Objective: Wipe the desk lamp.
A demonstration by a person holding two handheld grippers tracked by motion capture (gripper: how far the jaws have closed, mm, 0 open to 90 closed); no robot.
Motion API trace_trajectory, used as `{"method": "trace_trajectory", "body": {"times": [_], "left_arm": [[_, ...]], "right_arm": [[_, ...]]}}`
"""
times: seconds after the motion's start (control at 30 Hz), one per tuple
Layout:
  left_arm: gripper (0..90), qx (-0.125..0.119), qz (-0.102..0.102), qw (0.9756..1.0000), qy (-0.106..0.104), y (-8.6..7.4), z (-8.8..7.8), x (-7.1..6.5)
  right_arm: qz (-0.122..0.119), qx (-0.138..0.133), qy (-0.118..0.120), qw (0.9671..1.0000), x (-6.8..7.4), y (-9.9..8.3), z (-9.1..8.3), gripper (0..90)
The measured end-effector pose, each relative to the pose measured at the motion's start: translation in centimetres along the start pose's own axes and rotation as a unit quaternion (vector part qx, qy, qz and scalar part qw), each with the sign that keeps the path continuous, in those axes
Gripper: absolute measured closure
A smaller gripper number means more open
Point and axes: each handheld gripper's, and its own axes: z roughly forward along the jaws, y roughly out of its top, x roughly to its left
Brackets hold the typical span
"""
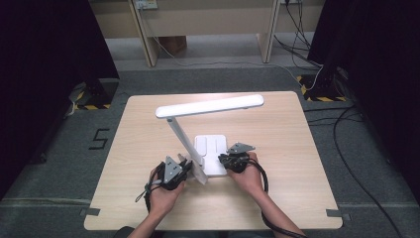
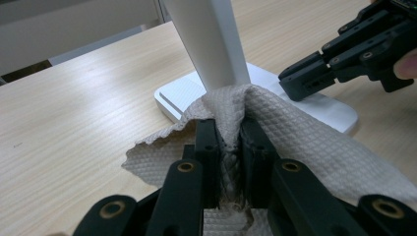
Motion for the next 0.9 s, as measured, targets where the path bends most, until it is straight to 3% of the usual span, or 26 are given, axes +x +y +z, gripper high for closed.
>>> {"method": "trace_trajectory", "body": {"times": [0.17, 0.3, 0.33, 0.4, 0.5, 0.6, 0.7, 0.9], "left_arm": [[80.4, 0.003, 0.008, 0.9999, -0.009, 0.4, -1.1, -0.2], [80.5, -0.003, 0.013, 0.9998, -0.017, 0.6, -2.4, -0.4], [80.5, -0.004, 0.015, 0.9997, -0.019, 0.7, -2.6, -0.4], [80.4, -0.002, 0.016, 0.9995, -0.026, 0.8, -3.1, -0.4], [80.4, -0.006, 0.021, 0.9991, -0.036, 1.2, -3.7, -0.6], [80.3, -0.013, 0.035, 0.9977, -0.057, 2.1, -4.3, -1.1], [80.2, -0.020, 0.048, 0.9960, -0.073, 2.9, -4.6, -1.6], [80.1, -0.038, 0.056, 0.9921, -0.106, 4.2, -4.7, -2.1]], "right_arm": [[-0.003, 0.016, 0.007, 0.9998, 0.3, 0.5, -0.1, 66.8], [-0.004, -0.017, 0.030, 0.9994, 0.6, 1.5, -1.5, 60.2], [-0.003, -0.033, 0.046, 0.9984, 0.9, 2.0, -2.2, 58.6], [-0.006, -0.056, 0.079, 0.9953, 1.3, 2.7, -3.6, 55.2], [-0.015, -0.082, 0.140, 0.9867, 2.3, 3.7, -5.4, 48.3], [-0.047, -0.081, 0.189, 0.9775, 3.7, 4.3, -6.6, 40.5], [-0.074, -0.070, 0.207, 0.9730, 4.5, 4.4, -6.8, 36.5], [-0.075, -0.051, 0.234, 0.9681, 4.2, 3.9, -6.1, 31.2]]}}
